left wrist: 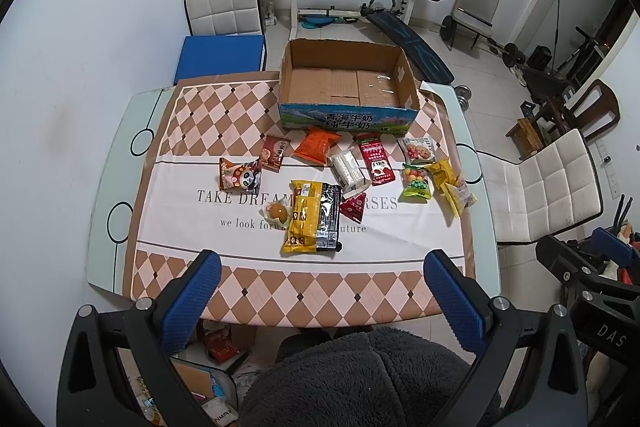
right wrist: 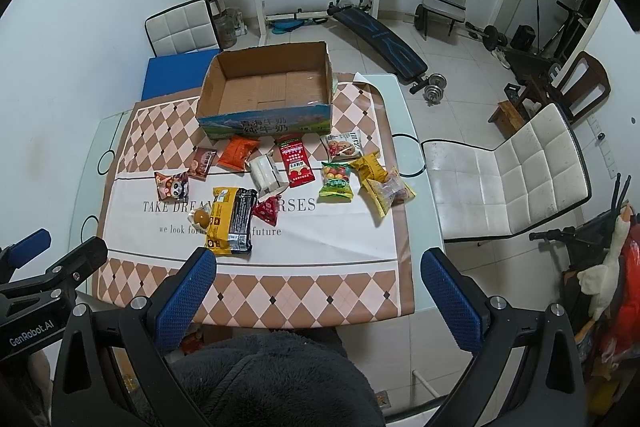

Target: Organize snacks

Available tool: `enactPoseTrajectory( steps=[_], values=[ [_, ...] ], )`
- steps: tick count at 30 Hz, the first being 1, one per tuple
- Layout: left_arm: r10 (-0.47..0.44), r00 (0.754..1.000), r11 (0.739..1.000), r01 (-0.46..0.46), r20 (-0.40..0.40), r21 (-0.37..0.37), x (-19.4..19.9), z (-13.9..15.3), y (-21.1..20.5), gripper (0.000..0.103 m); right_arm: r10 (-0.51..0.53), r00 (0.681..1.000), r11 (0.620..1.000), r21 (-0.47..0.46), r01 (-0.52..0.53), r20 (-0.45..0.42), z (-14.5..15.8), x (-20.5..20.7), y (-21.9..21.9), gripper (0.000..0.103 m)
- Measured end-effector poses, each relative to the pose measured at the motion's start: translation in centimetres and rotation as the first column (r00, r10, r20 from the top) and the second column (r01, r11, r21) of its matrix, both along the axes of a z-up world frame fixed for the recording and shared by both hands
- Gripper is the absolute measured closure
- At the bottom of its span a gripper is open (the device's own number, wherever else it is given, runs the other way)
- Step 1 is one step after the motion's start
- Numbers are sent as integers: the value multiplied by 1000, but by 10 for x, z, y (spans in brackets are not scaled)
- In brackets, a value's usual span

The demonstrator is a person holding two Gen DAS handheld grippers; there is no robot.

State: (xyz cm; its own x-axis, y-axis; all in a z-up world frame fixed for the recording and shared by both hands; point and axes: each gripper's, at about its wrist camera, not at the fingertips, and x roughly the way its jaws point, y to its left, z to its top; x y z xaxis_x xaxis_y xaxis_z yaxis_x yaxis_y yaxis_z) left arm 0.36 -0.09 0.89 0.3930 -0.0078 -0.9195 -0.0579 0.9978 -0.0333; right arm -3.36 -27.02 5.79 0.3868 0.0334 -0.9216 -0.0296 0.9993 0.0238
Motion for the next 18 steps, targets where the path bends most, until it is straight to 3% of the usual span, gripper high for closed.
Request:
enactPoseTrajectory(
  steps=[18],
  values=[
    [3,1000,1000,-3,15,-5,-5,13,-2,0,1,1000,1000,0,-1,8,8,-1,9,0]
  ],
)
